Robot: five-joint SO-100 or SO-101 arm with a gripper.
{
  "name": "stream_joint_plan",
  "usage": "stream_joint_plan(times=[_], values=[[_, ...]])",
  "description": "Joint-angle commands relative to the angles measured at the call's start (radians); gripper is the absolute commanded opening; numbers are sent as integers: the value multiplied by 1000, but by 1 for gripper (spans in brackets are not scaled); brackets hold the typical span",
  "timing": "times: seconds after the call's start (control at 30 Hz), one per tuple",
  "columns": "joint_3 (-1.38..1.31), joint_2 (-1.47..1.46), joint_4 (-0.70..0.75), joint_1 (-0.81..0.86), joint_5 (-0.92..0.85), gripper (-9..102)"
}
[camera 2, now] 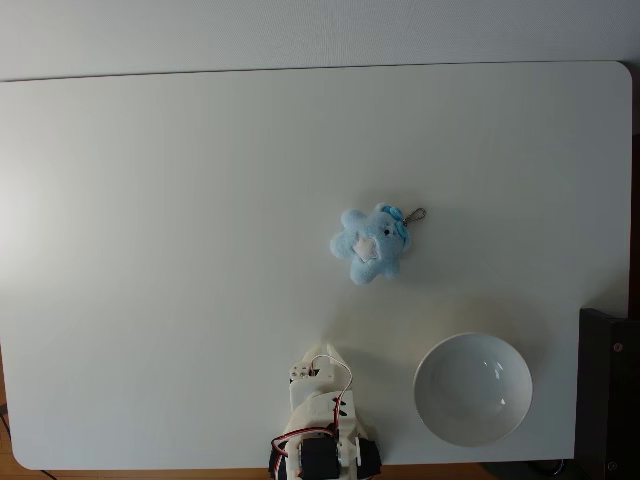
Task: Grasp a skyblue doll and put it into the bowl.
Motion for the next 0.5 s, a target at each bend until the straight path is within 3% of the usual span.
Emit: stream_joint_plan(times=[0.0, 0.47], values=[[-25, 285, -5, 3, 11, 1], [-25, 284, 2, 5, 11, 1]])
